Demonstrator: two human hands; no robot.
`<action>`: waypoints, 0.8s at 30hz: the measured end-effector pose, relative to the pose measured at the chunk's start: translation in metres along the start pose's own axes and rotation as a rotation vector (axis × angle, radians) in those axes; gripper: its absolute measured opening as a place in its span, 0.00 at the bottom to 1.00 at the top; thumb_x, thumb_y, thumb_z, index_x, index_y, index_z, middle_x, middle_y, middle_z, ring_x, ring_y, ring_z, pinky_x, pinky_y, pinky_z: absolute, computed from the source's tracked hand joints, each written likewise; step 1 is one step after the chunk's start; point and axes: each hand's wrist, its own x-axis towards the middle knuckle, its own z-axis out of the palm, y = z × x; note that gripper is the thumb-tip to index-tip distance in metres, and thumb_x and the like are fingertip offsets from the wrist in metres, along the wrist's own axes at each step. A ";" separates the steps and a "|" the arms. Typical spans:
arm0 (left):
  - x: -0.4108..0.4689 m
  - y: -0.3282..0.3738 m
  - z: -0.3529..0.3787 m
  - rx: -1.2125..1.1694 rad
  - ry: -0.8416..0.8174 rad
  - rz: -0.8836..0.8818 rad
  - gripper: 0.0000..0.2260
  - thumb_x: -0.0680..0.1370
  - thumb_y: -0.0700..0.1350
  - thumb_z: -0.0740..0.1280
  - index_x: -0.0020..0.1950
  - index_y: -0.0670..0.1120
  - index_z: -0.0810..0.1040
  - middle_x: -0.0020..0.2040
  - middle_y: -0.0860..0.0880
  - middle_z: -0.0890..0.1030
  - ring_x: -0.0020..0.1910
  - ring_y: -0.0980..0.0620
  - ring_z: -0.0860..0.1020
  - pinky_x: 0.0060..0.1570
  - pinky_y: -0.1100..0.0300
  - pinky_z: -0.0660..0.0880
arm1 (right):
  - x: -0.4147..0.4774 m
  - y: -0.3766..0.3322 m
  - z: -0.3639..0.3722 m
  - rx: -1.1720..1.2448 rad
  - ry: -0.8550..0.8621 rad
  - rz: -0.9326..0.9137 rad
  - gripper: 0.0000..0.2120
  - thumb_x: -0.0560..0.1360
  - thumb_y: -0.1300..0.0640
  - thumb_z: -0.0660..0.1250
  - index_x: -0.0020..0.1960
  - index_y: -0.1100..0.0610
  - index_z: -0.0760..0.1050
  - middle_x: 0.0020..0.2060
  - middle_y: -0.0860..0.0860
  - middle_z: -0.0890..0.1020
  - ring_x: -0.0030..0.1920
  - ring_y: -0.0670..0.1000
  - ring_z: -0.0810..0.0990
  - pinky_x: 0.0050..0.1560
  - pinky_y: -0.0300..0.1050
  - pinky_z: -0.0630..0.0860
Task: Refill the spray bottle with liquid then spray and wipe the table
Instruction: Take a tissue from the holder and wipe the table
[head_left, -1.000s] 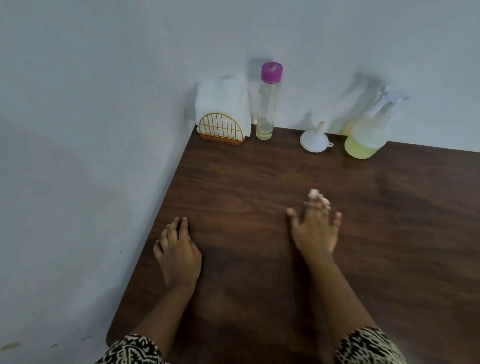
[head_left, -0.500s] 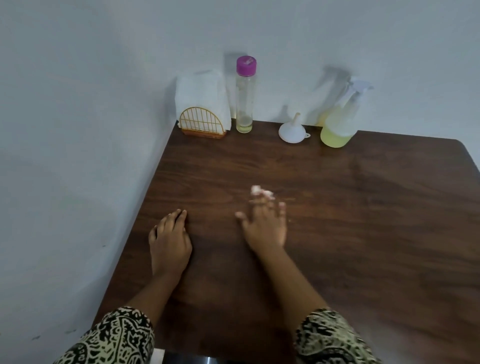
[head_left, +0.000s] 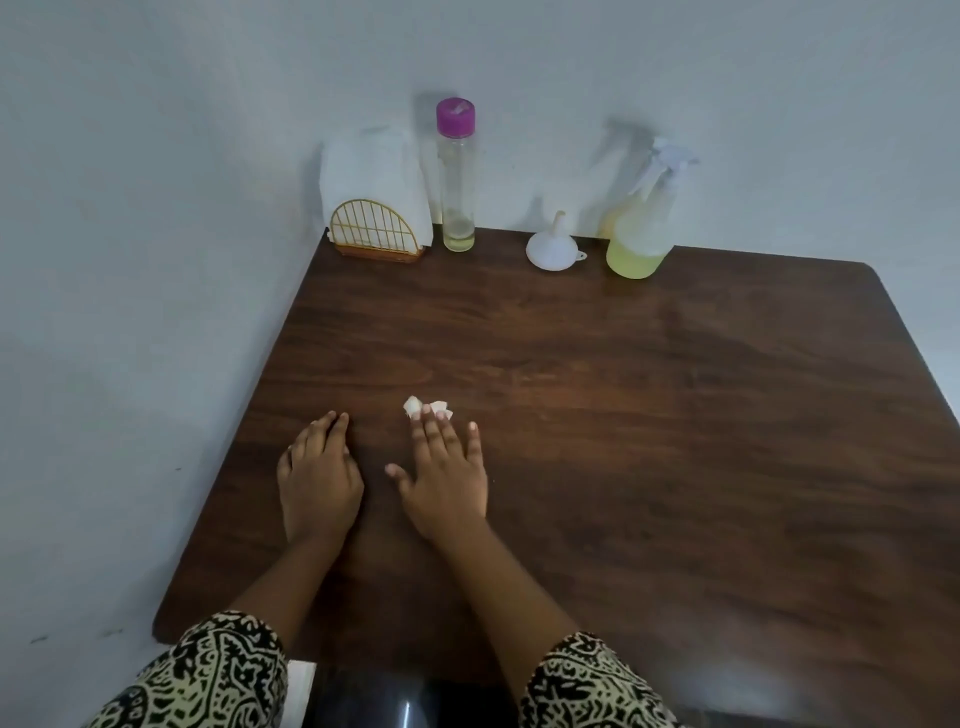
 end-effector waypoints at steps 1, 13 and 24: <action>-0.002 0.000 0.000 -0.001 0.012 -0.004 0.19 0.76 0.36 0.65 0.67 0.41 0.75 0.67 0.41 0.75 0.66 0.40 0.72 0.61 0.41 0.68 | -0.003 0.015 -0.001 -0.006 0.046 0.013 0.34 0.79 0.38 0.47 0.78 0.55 0.40 0.78 0.50 0.45 0.77 0.48 0.40 0.69 0.51 0.25; -0.067 0.035 0.002 -0.047 0.017 -0.089 0.19 0.77 0.40 0.63 0.69 0.43 0.72 0.68 0.43 0.74 0.68 0.42 0.71 0.65 0.42 0.65 | -0.048 0.091 -0.012 0.099 0.116 0.366 0.38 0.78 0.38 0.52 0.78 0.60 0.44 0.77 0.56 0.50 0.77 0.54 0.45 0.74 0.54 0.38; -0.076 0.036 -0.001 -0.056 0.030 -0.127 0.18 0.78 0.39 0.62 0.68 0.43 0.74 0.68 0.42 0.74 0.69 0.41 0.69 0.65 0.41 0.64 | -0.097 0.127 0.002 -0.008 0.217 0.241 0.36 0.78 0.39 0.50 0.78 0.55 0.44 0.77 0.50 0.48 0.77 0.51 0.46 0.74 0.52 0.43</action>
